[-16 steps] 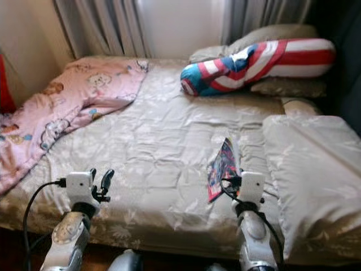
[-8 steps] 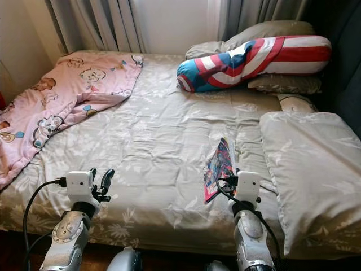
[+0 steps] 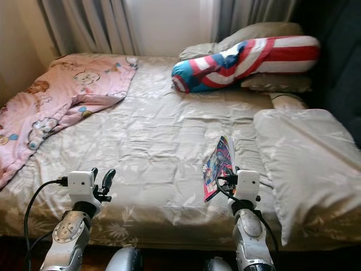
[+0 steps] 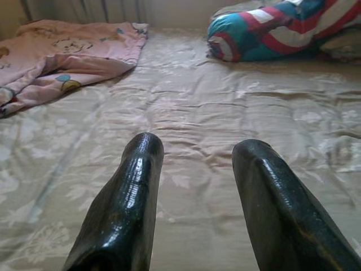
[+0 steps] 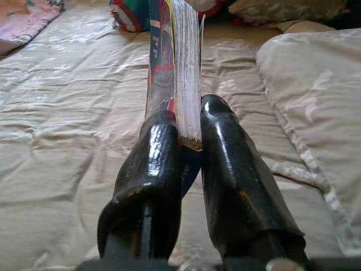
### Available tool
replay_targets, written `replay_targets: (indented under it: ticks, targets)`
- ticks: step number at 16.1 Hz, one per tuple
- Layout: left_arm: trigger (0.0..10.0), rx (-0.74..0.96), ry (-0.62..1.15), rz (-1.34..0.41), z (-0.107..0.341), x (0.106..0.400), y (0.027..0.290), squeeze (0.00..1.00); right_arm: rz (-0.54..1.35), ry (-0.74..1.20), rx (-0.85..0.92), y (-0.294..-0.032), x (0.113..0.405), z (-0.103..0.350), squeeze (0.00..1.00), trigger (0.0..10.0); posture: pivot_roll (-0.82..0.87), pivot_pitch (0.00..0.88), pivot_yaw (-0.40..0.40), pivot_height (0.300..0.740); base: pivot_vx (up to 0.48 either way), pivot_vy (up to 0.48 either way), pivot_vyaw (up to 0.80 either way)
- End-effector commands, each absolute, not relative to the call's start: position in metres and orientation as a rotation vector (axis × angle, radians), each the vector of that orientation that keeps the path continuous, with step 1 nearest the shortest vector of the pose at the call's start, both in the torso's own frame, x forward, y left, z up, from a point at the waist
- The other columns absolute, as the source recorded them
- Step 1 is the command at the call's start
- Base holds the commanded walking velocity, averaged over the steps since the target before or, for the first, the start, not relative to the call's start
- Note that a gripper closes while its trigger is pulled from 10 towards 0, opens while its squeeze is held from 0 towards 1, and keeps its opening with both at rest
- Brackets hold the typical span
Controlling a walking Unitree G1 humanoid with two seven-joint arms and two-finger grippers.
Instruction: Clean up the room
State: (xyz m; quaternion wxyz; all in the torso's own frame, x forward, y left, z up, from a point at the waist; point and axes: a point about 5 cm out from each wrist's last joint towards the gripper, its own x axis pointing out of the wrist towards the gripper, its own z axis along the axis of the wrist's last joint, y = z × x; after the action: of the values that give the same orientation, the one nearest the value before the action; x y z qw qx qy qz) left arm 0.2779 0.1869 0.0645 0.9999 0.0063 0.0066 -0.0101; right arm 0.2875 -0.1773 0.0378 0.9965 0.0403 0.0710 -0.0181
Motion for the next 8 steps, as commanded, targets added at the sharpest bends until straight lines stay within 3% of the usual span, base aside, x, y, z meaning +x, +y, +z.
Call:
replay_targets:
  ticks: [1, 5, 8]
  targets:
    - [10.0, 0.023, 0.019, -0.035, 0.0662, 0.2794, 0.1852, 0.00, -0.034, 0.086, 0.085, -0.1777, 0.2926, 0.0477, 0.00, 10.0, -0.05, 0.024, 0.010, 0.641, 0.000, 0.000, 0.00]
    - [10.0, 0.024, 0.037, -0.057, 0.0623, 0.2786, 0.1803, 0.00, -0.017, 0.053, 0.095, -0.1738, 0.2945, 0.0526, 0.00, 10.0, -0.05, 0.020, 0.014, 0.641, 0.000, 0.000, 0.00]
    - [10.0, 0.030, 0.036, -0.062, 0.0631, 0.2797, 0.1810, 0.00, -0.001, 0.044, 0.097, -0.1723, 0.2949, 0.0535, 0.00, 10.0, -0.05, 0.019, 0.016, 0.641, 0.247, 0.000, 0.00]
